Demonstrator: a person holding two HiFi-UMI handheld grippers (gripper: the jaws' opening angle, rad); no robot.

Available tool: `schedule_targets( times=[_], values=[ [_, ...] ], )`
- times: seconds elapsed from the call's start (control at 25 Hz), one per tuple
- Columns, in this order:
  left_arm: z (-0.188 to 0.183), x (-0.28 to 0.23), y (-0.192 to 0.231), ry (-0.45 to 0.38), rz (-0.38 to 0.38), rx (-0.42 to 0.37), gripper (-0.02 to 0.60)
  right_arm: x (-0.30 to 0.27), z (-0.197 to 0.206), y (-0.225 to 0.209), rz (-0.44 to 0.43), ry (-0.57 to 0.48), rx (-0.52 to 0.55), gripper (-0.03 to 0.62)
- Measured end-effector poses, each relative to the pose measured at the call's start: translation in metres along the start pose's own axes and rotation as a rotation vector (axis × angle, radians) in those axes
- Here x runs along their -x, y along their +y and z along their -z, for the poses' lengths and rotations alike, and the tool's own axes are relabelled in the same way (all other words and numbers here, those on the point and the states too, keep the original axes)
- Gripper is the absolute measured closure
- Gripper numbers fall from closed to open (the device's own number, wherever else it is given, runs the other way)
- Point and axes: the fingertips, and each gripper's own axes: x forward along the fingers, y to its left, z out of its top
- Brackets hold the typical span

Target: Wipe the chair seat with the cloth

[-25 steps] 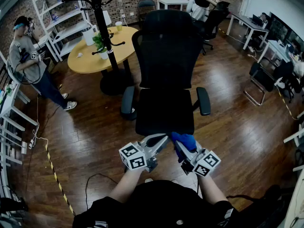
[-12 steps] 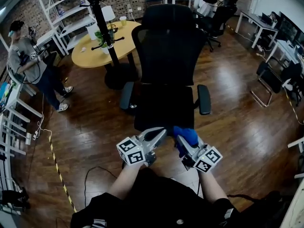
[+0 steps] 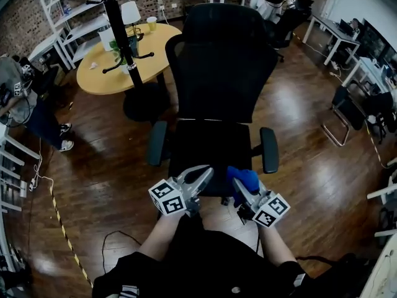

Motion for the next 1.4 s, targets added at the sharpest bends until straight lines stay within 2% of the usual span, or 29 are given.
schedule_targets(
  times=[0.12,0.28,0.48,0.56,0.72,0.92,1.08,1.2,1.28,1.4],
  values=[
    [-0.028,-0.010,0.060,0.019,0.011,0.022,0.589,-0.049,-0.003,-0.037,0.054,0.009,-0.011,0.557],
    [-0.062,-0.035,0.110,0.027,0.032,0.052,0.589,-0.091,-0.024,-0.078,0.118,-0.003,0.006,0.557],
    [-0.073,-0.056,0.142,0.041,0.015,0.085,0.589,-0.108,-0.035,-0.129,0.205,0.007,-0.005,0.557],
    [-0.070,-0.058,0.155,0.054,-0.012,0.089,0.590,-0.122,-0.023,-0.152,0.231,0.057,0.006,0.557],
    [-0.050,-0.054,0.182,0.087,-0.112,0.125,0.589,-0.157,0.030,-0.197,0.248,0.169,-0.040,0.558],
    [-0.025,-0.052,0.237,0.044,-0.226,0.177,0.589,-0.218,0.119,-0.269,0.239,0.333,-0.063,0.558],
    [-0.005,-0.043,0.282,-0.005,-0.286,0.229,0.589,-0.283,0.208,-0.322,0.221,0.470,0.007,0.557],
    [0.001,-0.031,0.304,-0.028,-0.313,0.235,0.589,-0.339,0.271,-0.339,0.169,0.595,0.070,0.557],
    [0.002,-0.021,0.316,-0.041,-0.328,0.230,0.589,-0.375,0.301,-0.348,0.152,0.655,0.109,0.557],
    [0.007,-0.005,0.333,-0.049,-0.367,0.251,0.589,-0.408,0.337,-0.360,0.193,0.733,0.116,0.557]
  ],
)
